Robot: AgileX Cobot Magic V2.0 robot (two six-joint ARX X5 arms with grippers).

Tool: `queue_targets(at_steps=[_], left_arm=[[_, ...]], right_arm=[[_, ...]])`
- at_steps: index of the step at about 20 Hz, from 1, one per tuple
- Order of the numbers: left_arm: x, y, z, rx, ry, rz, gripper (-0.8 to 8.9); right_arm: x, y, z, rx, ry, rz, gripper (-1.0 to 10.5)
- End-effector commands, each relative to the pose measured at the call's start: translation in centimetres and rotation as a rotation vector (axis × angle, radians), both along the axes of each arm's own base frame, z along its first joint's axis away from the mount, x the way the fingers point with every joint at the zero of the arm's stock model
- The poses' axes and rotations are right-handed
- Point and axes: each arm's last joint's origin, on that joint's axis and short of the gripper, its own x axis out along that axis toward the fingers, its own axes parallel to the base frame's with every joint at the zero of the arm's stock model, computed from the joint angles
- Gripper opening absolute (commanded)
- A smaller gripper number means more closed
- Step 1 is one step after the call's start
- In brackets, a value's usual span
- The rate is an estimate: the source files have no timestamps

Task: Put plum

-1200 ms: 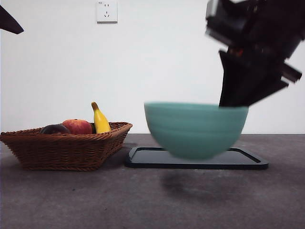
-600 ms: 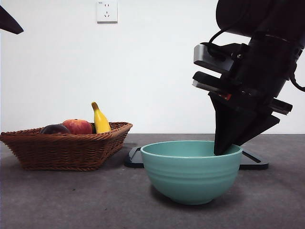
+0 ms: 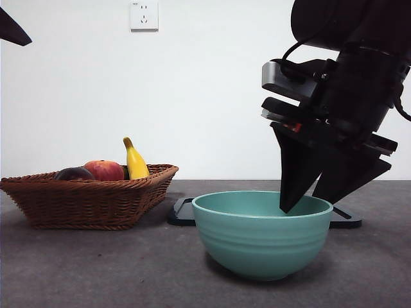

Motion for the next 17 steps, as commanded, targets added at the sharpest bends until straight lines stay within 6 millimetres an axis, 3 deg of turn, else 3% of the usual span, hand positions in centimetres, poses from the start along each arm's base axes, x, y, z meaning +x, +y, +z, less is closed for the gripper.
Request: queue_targets(at_steps=[1,4,9,14,17], left_arm=[[0.1,-0.1,0.3,0.0,-0.024,-0.017,3.73],[0.1,-0.1,0.3,0.0,-0.023,-0.017,3.73],[0.1,-0.1,0.3,0.0,-0.024,-0.017,3.73],[0.1,-0.1,0.3,0.0,-0.024,-0.017,3.73],[0.1,-0.1,0.3,0.0,-0.025,-0.017,3.73]], right_arm=[[0.2,0.4,0.0,0.002,0.002,-0.001,2.5],[0.3,0.3,1.2,0.018,-0.024,-0.004,2.5],[-0.4,-0.3,6.0,0.038,-0.125,0.003,2.5],[-2.9,-2.0,11.0,0.083,-0.208,0.031,2.5],[-5.2,-3.3,12.9,0.132,-0.234,0.094,2.5]])
